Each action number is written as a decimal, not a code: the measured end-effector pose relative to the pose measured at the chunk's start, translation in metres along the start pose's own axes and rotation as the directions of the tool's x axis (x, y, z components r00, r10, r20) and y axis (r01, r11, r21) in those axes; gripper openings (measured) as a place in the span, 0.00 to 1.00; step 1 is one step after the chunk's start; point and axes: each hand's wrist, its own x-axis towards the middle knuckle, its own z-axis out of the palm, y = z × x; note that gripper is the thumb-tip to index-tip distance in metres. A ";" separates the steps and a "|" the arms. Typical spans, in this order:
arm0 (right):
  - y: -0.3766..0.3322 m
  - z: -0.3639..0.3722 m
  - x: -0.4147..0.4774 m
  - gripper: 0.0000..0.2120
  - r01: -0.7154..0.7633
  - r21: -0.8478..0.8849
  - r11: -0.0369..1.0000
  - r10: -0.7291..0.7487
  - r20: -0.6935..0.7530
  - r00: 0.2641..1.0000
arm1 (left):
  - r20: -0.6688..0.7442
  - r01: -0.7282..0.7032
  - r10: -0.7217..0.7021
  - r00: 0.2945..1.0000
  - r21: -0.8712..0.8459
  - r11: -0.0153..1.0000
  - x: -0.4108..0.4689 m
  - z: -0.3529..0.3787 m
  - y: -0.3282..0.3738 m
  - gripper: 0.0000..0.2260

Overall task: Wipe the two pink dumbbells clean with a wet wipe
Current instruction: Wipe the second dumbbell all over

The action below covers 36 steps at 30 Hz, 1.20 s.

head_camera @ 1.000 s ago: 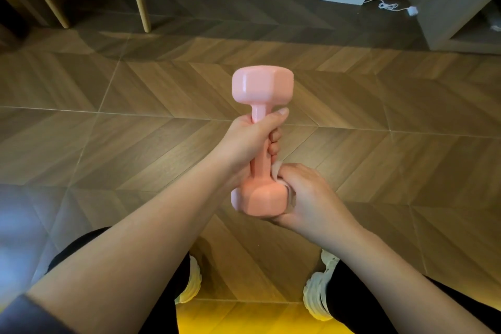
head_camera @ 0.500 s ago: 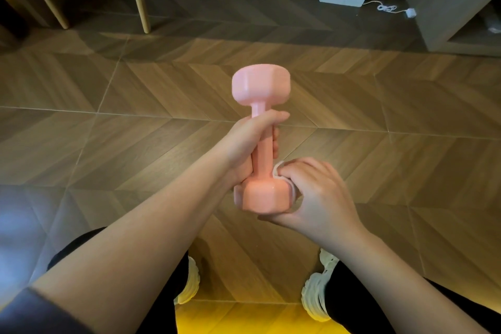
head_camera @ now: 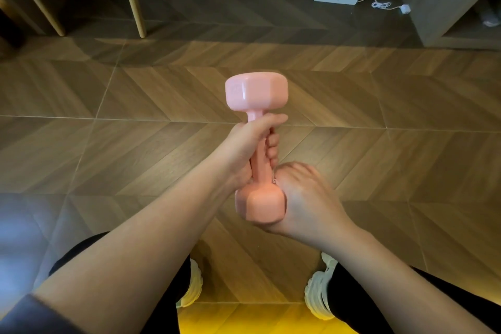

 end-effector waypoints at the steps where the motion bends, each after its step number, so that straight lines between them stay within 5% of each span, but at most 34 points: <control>1: 0.001 0.001 0.000 0.22 -0.003 -0.023 1.000 0.002 -0.025 1.000 | -0.013 -0.016 0.016 1.000 0.008 1.000 0.000 0.001 0.000 0.12; 6: 0.007 -0.002 -0.003 0.25 -0.063 -0.046 0.997 0.053 -0.181 0.982 | -0.117 -0.019 0.020 0.993 0.009 1.000 0.002 0.000 0.002 0.08; 15: 0.002 -0.003 0.004 0.24 0.006 0.120 0.993 0.008 -0.122 0.993 | -0.068 -0.010 -0.001 0.998 -0.164 0.986 0.000 -0.005 0.012 0.14; 23: 0.016 0.002 -0.002 0.24 0.004 -0.149 0.989 -0.014 -0.064 0.998 | -0.124 0.002 -0.001 0.992 0.002 1.000 -0.002 0.000 -0.004 0.10; 29: 0.010 0.001 0.003 0.19 0.078 -0.060 0.995 -0.083 -0.081 0.993 | -0.114 -0.022 0.011 0.993 -0.102 0.995 0.000 -0.002 0.001 0.11; 36: 0.005 0.000 0.000 0.28 0.065 0.010 0.998 -0.064 -0.079 0.995 | -0.147 0.022 -0.037 0.988 -0.101 0.995 0.000 -0.008 0.000 0.10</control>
